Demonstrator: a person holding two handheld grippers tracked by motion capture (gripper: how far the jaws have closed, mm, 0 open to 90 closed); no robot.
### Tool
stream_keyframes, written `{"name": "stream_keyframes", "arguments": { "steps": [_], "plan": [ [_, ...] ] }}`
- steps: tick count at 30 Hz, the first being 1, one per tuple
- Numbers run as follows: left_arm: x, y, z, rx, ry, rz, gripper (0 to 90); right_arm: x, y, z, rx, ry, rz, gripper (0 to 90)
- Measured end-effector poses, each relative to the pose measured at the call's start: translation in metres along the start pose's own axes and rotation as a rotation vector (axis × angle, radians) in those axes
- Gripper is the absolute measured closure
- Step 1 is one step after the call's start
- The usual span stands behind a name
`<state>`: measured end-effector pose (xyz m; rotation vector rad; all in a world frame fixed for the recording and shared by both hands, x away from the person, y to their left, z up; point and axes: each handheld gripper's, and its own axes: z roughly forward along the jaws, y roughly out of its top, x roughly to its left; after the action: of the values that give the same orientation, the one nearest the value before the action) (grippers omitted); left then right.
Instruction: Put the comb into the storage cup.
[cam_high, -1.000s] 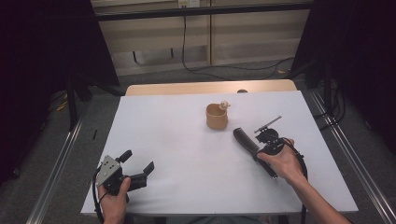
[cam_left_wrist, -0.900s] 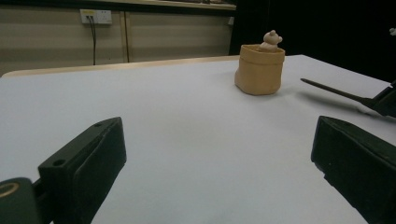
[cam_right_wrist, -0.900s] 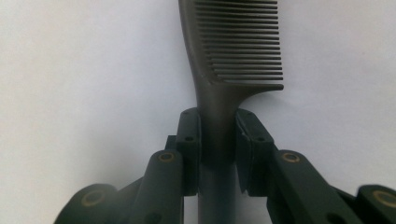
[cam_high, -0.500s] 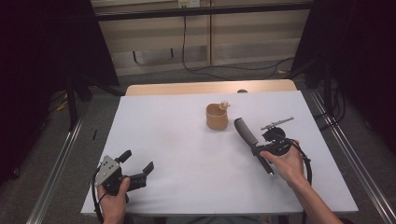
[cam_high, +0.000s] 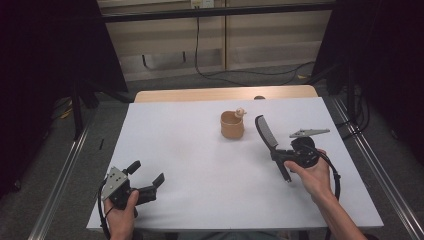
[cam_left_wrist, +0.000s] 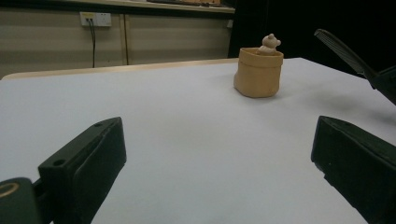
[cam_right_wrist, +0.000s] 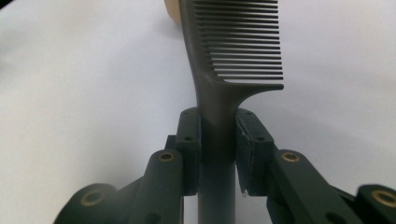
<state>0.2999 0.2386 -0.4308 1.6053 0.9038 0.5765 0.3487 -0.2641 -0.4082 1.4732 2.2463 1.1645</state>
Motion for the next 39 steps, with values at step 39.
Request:
{"name": "stream_keyframes", "arguments": {
  "steps": [39],
  "plan": [
    [0.0,0.001,0.0,-0.012,-0.004,-0.004,3.3,0.012,0.01,-0.011,-0.417,0.061,-0.152,72.8]
  ]
}}
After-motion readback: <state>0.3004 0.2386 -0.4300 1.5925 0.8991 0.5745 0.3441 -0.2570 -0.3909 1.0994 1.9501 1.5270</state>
